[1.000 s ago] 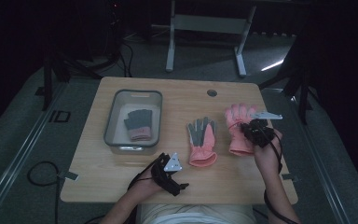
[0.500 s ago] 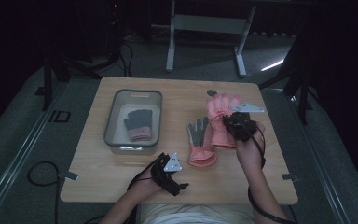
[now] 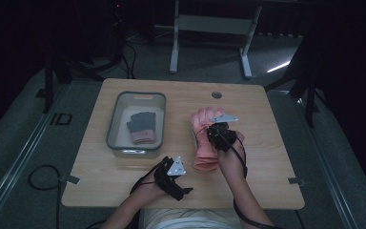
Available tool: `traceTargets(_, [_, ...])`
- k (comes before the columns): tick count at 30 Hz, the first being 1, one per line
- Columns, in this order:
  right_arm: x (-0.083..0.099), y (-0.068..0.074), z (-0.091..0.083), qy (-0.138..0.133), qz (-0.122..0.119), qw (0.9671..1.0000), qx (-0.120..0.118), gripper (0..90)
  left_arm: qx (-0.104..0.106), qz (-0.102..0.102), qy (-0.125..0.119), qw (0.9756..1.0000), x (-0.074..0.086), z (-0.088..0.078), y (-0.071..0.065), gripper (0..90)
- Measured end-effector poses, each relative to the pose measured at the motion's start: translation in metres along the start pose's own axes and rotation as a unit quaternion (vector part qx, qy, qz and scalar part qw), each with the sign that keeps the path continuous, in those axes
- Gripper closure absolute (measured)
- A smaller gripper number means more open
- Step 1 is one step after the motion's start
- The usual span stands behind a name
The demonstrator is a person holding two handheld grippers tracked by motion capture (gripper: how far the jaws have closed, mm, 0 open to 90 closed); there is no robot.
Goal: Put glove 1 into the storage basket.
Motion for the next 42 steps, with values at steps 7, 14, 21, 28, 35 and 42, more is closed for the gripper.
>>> traceTargets(7, [0.021, 0.000, 0.022, 0.030, 0.006, 0.9995, 0.004, 86.6, 0.001, 0.001, 0.002, 1.0000, 0.000, 0.000, 0.000, 1.6])
traceTargets(14, [0.030, -0.001, 0.031, 0.036, 0.004, 0.9992, -0.020, 86.4, 0.002, 0.003, 0.003, 1.0000, 0.000, 0.000, 0.000, 1.7])
traceTargets(21, [0.035, -0.015, 0.028, 0.045, -0.004, 0.9988, -0.021, 85.5, 0.001, -0.001, 0.002, 1.0000, 0.000, 0.000, 0.000, 1.7])
traceTargets(28, [0.029, -0.013, 0.023, 0.030, 0.006, 0.9985, -0.046, 74.8, 0.001, -0.003, 0.002, 1.0000, 0.000, 0.001, 0.001, 1.6])
traceTargets(35, [0.016, -0.012, 0.008, -0.006, 0.010, 0.9975, -0.070, 48.7, -0.001, -0.006, 0.000, 1.0000, 0.000, 0.001, 0.002, 1.6])
traceTargets(42, [0.010, -0.025, -0.001, -0.044, 0.017, 0.9937, -0.102, 17.3, -0.009, -0.013, -0.004, 0.9999, -0.003, -0.001, 0.004, 1.6])
Point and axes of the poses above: each handheld gripper's, and its own axes: z roughly forward along the jaws, x roughly out of its underside, y roughly to its left, the point moved 8 cm from there along z, roughly forward along the jaws, and after that the axes turned 2 degrees about -x, right-handed, at the moved point
